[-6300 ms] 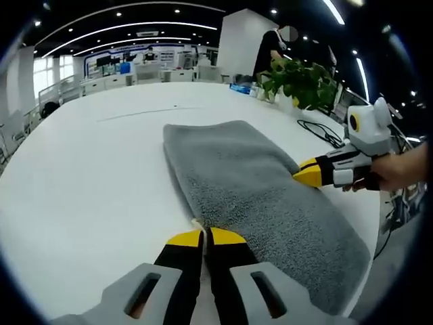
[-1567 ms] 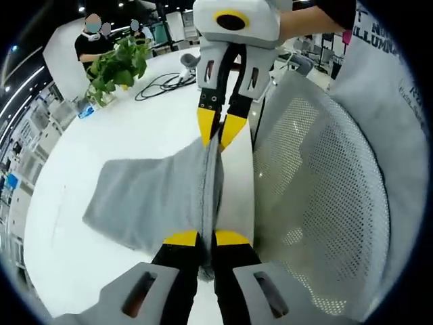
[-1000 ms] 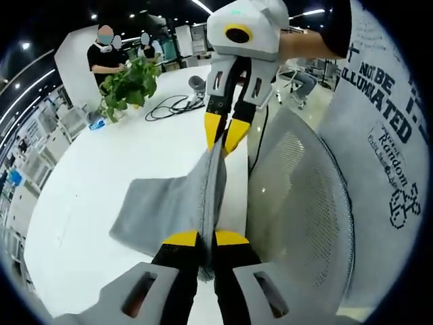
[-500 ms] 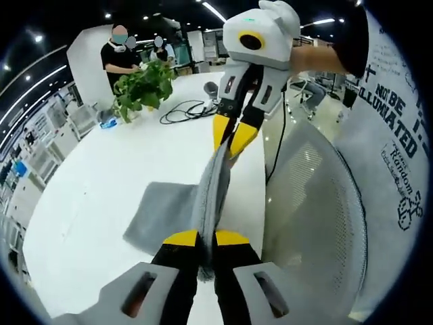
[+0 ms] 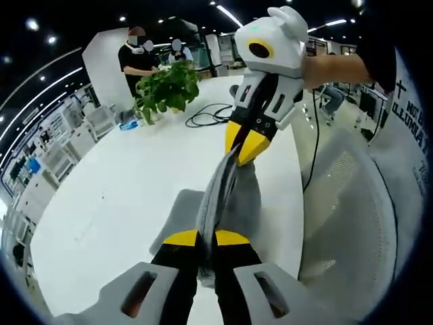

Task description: Fold the towel on the table until its edges align and the towel forms a compact rectangular stack.

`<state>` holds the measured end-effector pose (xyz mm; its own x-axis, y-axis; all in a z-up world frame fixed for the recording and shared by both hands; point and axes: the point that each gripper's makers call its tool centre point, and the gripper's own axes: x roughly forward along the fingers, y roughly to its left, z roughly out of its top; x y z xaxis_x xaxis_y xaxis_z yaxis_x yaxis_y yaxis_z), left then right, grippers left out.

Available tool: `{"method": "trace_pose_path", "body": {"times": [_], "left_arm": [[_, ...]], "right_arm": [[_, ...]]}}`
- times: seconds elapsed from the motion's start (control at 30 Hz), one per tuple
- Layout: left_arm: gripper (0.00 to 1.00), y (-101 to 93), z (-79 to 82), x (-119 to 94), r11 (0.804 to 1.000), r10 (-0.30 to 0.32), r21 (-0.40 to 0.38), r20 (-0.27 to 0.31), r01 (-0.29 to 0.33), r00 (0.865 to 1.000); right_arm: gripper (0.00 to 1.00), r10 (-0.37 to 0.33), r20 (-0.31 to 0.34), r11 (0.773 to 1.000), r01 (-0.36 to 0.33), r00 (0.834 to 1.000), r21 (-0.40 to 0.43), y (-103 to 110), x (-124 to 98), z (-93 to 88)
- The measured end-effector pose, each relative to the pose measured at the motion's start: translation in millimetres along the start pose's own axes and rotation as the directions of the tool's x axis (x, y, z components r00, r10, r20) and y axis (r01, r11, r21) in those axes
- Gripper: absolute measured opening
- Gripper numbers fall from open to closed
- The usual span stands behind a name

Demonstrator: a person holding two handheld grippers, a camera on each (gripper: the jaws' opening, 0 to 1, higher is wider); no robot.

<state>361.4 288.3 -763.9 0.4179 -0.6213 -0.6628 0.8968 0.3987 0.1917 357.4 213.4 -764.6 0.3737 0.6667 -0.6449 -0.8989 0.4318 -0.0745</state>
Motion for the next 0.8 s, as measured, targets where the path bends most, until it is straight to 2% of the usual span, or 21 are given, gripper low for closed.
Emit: {"method": "trace_pose_path", "body": {"times": [0.2, 0.3, 0.4, 0.6, 0.67, 0.8], "left_arm": [[0.06, 20.7, -5.9, 21, 0.996, 0.035, -0.082, 0.020, -0.033, 0.999], [0.06, 29.7, -12.3, 34, 0.992, 0.046, -0.115, 0.010, -0.044, 0.999], [0.06, 36.8, -22.5, 51, 0.995, 0.025, -0.095, -0.013, -0.026, 1.000], [0.06, 48.7, -46.1, 79, 0.993, -0.013, -0.117, -0.071, 0.005, 0.997], [0.06, 48.8, -55.4, 87, 0.991, -0.020, -0.136, -0.087, 0.008, 0.996], [0.06, 50.4, -65.7, 99, 0.982, -0.008, -0.189, -0.084, -0.008, 0.996]], "right_arm": [[0.03, -0.024, -0.018, 0.999, 0.024, 1.000, 0.028, -20, 20, -9.1], [0.03, -0.035, -0.024, 0.998, 0.036, 0.999, 0.052, -32, 31, -14.6], [0.03, -0.036, -0.046, 0.997, 0.040, 0.998, 0.072, -43, 46, -23.5], [0.04, -0.011, -0.086, 0.995, 0.020, 0.996, 0.102, -56, 74, -39.5], [0.04, -0.007, -0.091, 0.995, 0.016, 0.996, 0.101, -59, 80, -43.0], [0.04, 0.002, -0.108, 0.993, 0.011, 0.994, 0.117, -65, 90, -50.5]]}}
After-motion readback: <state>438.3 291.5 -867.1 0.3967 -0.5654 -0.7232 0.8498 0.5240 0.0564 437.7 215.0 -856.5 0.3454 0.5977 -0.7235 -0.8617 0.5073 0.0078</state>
